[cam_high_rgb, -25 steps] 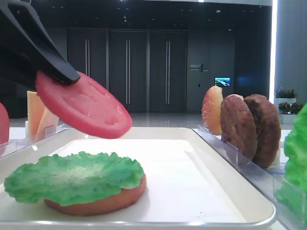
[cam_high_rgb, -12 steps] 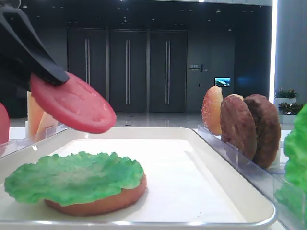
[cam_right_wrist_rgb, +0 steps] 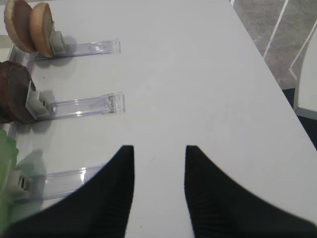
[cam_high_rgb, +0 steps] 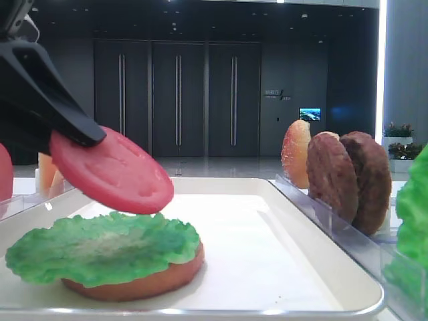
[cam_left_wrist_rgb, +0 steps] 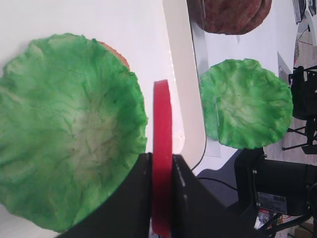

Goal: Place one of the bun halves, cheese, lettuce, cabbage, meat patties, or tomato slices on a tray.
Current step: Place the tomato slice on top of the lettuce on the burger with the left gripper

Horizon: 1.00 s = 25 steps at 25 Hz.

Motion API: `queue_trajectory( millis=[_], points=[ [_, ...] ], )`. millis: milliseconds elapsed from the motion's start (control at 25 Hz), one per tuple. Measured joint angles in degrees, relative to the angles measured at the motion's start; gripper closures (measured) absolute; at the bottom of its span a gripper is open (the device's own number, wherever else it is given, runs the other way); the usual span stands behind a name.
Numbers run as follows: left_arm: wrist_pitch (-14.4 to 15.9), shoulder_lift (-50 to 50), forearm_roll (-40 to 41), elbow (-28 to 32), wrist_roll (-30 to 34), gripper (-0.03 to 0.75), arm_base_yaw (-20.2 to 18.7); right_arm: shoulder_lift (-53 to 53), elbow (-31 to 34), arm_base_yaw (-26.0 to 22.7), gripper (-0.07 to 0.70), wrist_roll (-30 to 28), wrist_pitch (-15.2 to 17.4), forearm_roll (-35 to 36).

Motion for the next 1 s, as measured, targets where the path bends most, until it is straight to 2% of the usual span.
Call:
queue_trajectory(
  millis=[760, 880, 1000],
  points=[
    [-0.30, 2.61, -0.44, 0.00, 1.41, 0.659, 0.00, 0.00, 0.00, 0.00, 0.388, 0.00, 0.00, 0.00],
    [-0.57, 2.61, 0.33, 0.00, 0.99, 0.614, 0.00, 0.00, 0.00, 0.00, 0.388, 0.00, 0.00, 0.00],
    [-0.62, 2.61, 0.44, 0.00, 0.67, 0.505, 0.00, 0.00, 0.00, 0.00, 0.388, 0.00, 0.00, 0.00]
  ],
)
